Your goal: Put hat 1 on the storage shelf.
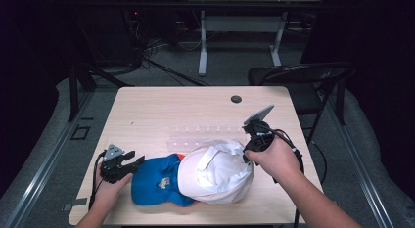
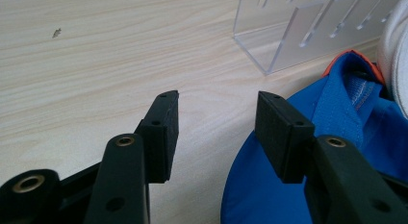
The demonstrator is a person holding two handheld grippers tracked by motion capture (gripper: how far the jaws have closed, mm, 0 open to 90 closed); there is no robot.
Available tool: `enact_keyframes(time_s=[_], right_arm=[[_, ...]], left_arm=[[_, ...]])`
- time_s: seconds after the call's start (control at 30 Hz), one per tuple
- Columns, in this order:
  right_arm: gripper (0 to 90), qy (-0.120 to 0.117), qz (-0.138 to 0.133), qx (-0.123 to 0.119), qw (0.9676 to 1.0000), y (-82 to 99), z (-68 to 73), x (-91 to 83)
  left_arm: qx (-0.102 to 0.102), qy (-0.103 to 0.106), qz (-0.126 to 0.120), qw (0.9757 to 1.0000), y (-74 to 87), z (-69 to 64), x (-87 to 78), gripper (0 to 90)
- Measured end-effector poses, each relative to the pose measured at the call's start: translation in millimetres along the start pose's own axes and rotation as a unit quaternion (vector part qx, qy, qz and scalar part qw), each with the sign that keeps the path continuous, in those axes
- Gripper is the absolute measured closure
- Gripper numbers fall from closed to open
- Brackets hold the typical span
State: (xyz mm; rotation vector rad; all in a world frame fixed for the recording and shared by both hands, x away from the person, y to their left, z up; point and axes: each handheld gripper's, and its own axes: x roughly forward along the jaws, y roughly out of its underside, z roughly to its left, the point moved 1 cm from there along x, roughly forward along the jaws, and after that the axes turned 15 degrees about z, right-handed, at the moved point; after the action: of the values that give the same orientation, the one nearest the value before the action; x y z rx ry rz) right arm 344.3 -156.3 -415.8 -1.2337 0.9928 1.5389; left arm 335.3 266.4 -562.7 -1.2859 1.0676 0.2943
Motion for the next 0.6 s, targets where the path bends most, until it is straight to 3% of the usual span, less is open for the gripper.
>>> enact_keyframes(time_s=[0.2, 0.5, 0.6], right_arm=[[81.9, 0.019, 0.022, -0.003, 0.9996, -5.2, 8.3, -12.8], [82.0, -0.006, 0.033, 0.021, 0.9992, -7.5, 19.0, -36.8], [82.0, 0.000, 0.034, 0.022, 0.9992, -8.0, 22.0, -46.2]], left_arm=[[0.000, 0.001, 0.000, 1.0000, 0.0, 0.4, 0.2, 51.5], [0.003, 0.003, 0.007, 1.0000, -0.3, 1.0, -0.2, 51.5], [0.004, 0.002, 0.007, 1.0000, -0.4, 0.8, 0.0, 51.5]])
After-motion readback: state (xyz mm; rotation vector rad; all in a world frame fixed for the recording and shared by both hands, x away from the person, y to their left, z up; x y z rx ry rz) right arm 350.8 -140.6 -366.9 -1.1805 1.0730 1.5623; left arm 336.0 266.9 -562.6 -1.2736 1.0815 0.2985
